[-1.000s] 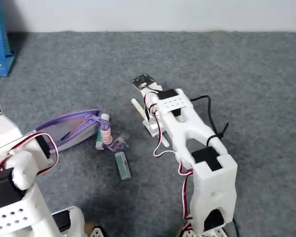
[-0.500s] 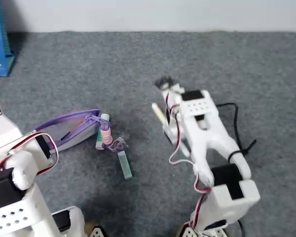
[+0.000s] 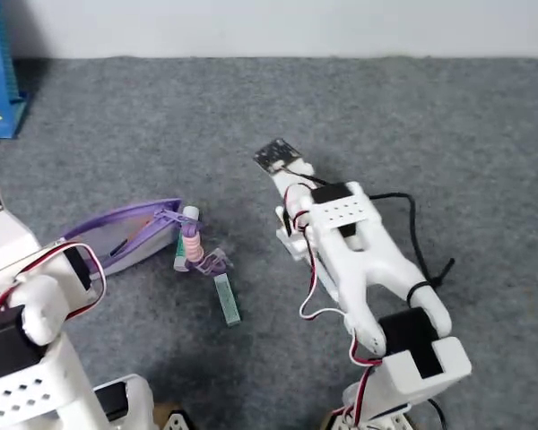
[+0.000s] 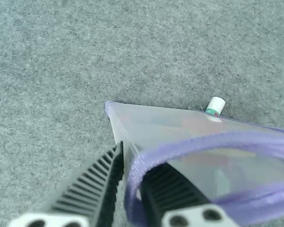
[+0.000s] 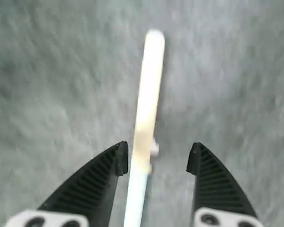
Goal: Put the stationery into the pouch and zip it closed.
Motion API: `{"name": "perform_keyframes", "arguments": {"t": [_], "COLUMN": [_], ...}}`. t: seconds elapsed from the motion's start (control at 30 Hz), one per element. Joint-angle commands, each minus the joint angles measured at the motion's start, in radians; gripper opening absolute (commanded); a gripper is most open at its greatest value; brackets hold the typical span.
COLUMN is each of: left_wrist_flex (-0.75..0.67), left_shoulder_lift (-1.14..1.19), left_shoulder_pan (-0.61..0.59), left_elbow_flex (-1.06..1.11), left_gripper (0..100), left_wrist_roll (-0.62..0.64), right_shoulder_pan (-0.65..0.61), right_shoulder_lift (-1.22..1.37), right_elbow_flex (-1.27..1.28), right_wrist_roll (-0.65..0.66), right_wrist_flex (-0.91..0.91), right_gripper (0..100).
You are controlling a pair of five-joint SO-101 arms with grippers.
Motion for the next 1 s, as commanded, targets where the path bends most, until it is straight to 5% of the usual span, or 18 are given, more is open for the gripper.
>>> {"name": "perform_keyframes", "arguments": {"t": [0.0,0.27,0.4,0.47,0.97], "left_wrist_flex": [0.015,0.015,0.015,0.015,0.017], "left_shoulder_lift": [0.012,0.012,0.012,0.012,0.012], "left_shoulder_pan": [0.009,0.009,0.005,0.005,0.005], "left_elbow_flex": [0.018,0.015,0.016,0.013,0.019], "left_gripper": [1,1,1,1,1], "left_wrist_roll": [0.006,0.006,0.005,0.005,0.011], "right_shoulder_pan": [-0.042,-0.044,-0.041,-0.036,-0.091], "right_shoulder_lift": [0.019,0.294,0.317,0.308,-0.292], "right_elbow_flex": [-0.041,-0.227,-0.307,-0.331,-0.074], "right_wrist_roll": [-0.046,-0.080,-0.083,-0.083,-0.170], "right_wrist_flex": [-0.067,-0.061,0.062,0.131,0.325], "right_gripper": [20.2,19.3,2.5,2.7,0.7]}}
